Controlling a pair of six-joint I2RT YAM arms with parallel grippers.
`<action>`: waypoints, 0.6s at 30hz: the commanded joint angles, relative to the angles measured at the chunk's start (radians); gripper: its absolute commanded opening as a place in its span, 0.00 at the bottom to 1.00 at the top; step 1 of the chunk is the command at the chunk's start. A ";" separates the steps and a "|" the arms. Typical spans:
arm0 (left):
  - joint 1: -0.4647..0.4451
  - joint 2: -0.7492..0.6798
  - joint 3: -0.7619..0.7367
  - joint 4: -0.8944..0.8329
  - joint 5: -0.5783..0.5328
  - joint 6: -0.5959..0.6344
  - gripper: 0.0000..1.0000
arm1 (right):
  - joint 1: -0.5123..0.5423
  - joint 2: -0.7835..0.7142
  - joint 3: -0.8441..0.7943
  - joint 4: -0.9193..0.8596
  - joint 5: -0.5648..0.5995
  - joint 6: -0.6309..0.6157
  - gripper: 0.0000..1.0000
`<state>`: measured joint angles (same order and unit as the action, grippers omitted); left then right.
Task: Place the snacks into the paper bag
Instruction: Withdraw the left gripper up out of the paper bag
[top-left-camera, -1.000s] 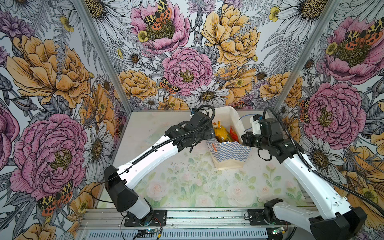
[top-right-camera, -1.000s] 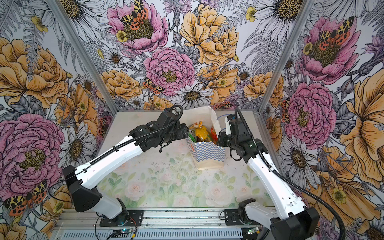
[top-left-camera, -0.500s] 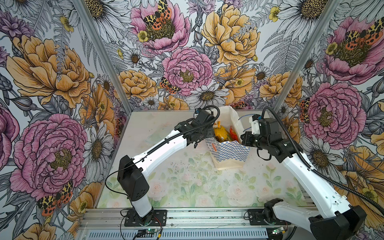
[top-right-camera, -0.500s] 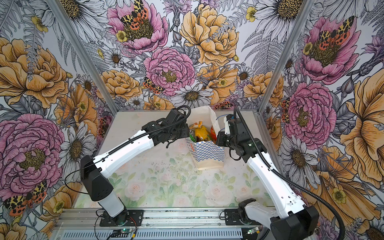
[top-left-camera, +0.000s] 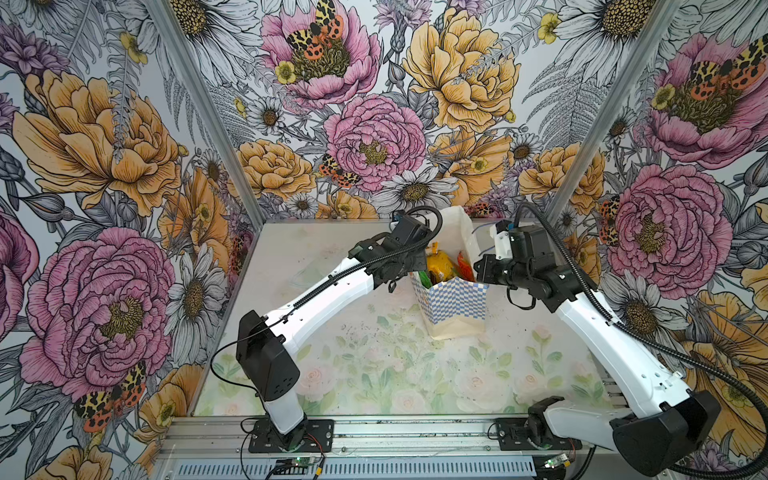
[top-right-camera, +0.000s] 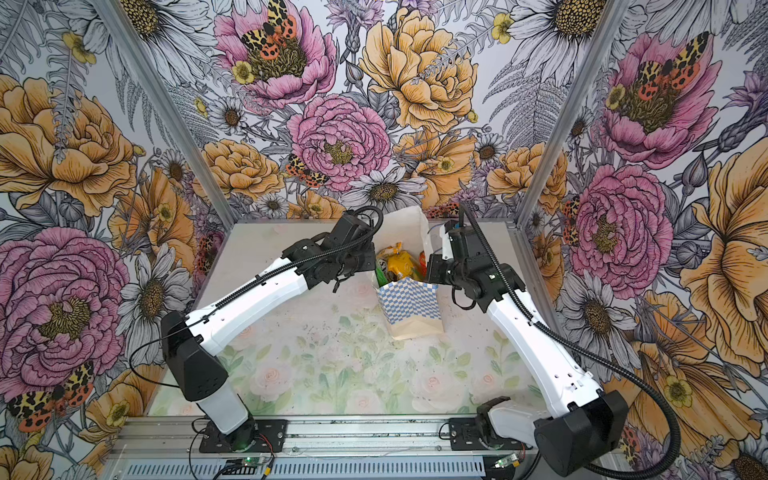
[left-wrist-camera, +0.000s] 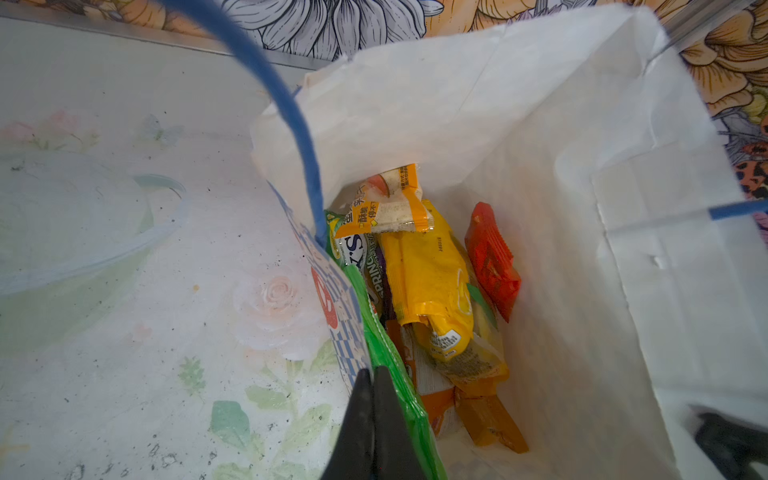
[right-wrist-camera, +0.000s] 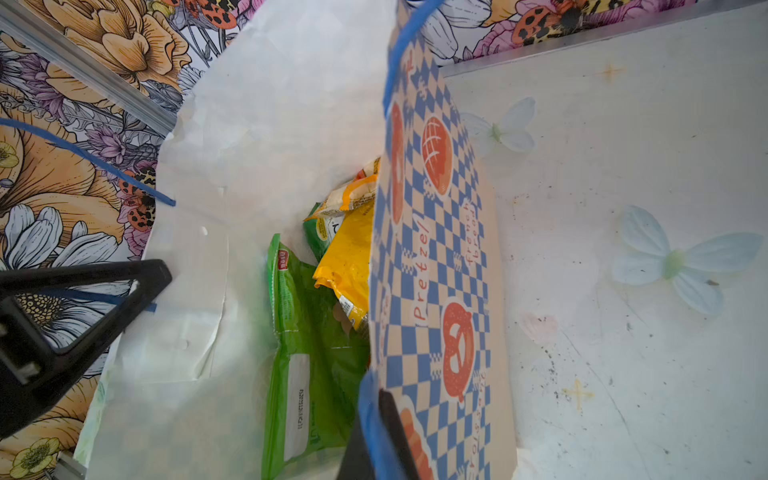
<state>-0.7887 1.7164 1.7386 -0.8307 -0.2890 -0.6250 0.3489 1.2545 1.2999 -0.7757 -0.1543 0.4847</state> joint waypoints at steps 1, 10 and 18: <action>0.017 -0.004 0.086 0.058 -0.033 0.081 0.00 | 0.017 0.040 0.109 0.088 -0.052 0.026 0.00; 0.018 -0.141 0.023 0.139 -0.052 0.183 0.00 | 0.124 0.160 0.241 0.147 -0.028 0.064 0.00; 0.060 -0.349 -0.381 0.268 -0.009 0.046 0.00 | 0.246 0.238 0.190 0.213 0.023 0.096 0.00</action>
<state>-0.7383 1.4288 1.4288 -0.7052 -0.3252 -0.5232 0.5694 1.4902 1.4734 -0.7124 -0.1532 0.5625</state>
